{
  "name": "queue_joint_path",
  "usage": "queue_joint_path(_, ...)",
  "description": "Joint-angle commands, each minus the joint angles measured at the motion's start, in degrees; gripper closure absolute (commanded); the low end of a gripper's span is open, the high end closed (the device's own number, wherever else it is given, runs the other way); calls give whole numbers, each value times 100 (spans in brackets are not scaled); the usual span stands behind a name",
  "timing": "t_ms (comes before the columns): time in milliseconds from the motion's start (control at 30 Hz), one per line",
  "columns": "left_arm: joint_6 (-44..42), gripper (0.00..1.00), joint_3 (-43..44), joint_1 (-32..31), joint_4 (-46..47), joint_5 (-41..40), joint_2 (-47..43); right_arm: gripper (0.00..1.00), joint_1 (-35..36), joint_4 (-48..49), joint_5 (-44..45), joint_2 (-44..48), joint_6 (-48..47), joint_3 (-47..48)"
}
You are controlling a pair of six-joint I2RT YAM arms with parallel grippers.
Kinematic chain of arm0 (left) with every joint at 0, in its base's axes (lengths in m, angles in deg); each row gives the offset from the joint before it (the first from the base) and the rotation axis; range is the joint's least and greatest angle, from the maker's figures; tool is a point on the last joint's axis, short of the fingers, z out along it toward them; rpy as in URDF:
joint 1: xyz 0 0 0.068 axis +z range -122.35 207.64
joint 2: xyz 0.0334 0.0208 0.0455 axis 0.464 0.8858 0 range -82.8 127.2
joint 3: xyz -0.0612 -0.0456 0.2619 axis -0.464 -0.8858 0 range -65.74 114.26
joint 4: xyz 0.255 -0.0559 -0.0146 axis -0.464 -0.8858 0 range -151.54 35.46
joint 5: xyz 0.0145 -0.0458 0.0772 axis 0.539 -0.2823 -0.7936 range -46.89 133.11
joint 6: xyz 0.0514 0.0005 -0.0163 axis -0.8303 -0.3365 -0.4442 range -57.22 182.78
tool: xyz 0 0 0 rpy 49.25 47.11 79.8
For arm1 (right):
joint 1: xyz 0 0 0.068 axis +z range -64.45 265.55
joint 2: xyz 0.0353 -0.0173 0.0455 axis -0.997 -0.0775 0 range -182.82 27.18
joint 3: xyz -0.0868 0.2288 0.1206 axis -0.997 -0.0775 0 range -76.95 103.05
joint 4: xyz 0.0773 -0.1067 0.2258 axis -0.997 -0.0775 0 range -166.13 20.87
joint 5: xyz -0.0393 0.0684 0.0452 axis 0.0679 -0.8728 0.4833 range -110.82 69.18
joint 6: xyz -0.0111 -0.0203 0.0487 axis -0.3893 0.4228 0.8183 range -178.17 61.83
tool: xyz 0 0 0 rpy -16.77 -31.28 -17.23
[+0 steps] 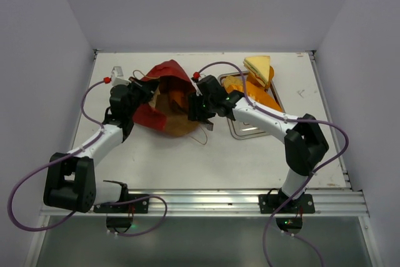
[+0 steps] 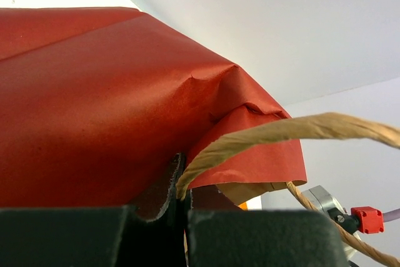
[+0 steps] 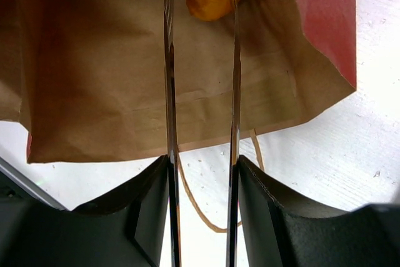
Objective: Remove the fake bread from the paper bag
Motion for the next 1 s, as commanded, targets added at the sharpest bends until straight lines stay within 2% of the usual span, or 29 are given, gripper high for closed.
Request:
queue_joint_path(0,141,100,61,-50,310,-147,62,51,-19,59,195,174,90,208)
queue_joint_path(433,159,100,78,-112,407,-191,141,50,-19,-73,274,323,-59,375)
queue_joint_path(767,150,100,105,-182,442,-165,159,46,-19,-3,283,51,99,348)
queue_joint_path(967,141,100,131,-182,424,-173,185,45,-28,-11,546,103,99,322)
